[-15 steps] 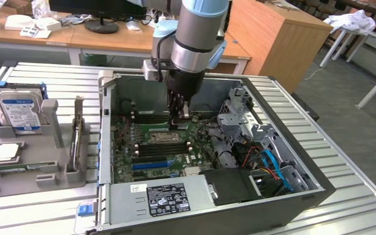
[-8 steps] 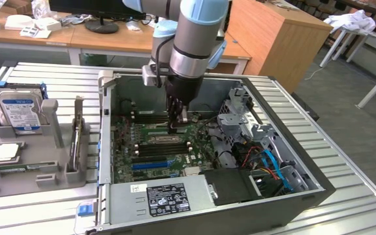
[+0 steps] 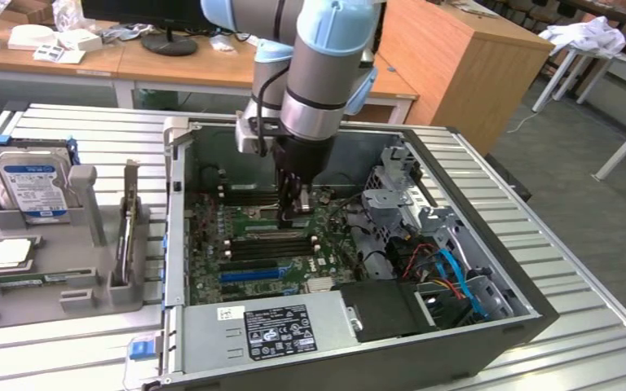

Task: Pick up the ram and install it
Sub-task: 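Insert the ram into the slot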

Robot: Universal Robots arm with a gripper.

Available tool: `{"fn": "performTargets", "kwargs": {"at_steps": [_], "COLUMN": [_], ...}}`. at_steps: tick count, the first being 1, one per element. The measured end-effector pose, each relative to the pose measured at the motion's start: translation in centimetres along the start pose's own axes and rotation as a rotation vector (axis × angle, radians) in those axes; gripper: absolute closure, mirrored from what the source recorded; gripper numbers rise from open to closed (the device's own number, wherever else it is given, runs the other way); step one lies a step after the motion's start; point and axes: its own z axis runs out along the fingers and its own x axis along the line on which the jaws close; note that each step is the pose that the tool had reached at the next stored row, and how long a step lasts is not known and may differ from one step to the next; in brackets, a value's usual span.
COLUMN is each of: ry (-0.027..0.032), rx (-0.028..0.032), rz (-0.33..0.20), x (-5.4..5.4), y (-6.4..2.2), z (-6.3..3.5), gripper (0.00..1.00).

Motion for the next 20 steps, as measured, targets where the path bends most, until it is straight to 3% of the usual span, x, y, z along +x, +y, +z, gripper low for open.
{"fn": "performTargets", "kwargs": {"at_steps": [10,20], "ry": [0.0,0.0001], "rx": [0.0001,0.0001], "rz": [0.0,0.0], "x": [0.0,0.0], "y": [0.0,0.01], "z": [1.81,1.86], "gripper": [0.87,0.87]}}
